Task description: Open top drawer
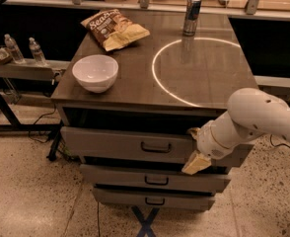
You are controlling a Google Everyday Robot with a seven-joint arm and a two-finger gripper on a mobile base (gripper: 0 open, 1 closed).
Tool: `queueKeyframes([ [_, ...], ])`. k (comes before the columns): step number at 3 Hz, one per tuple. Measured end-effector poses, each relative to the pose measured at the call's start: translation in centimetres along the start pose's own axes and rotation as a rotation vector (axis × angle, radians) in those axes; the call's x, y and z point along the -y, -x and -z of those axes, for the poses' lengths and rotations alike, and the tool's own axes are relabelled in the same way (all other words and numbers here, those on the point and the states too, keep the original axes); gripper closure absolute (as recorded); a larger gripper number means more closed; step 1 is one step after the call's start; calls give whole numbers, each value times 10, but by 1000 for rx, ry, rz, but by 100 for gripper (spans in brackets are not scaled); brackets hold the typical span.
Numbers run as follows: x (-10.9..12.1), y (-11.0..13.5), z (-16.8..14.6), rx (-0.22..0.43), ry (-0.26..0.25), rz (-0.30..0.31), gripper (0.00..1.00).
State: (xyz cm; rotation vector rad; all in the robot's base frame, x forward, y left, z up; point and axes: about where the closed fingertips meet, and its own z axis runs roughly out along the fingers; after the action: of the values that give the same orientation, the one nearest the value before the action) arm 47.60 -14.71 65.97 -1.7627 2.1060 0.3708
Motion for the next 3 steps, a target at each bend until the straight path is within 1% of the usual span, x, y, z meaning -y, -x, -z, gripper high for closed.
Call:
queueKeyframes([
  [1,0,4,8,0,0,0,75],
  [2,0,8,17,0,0,-1,100],
  [3,0,8,17,-1,1,0,74],
])
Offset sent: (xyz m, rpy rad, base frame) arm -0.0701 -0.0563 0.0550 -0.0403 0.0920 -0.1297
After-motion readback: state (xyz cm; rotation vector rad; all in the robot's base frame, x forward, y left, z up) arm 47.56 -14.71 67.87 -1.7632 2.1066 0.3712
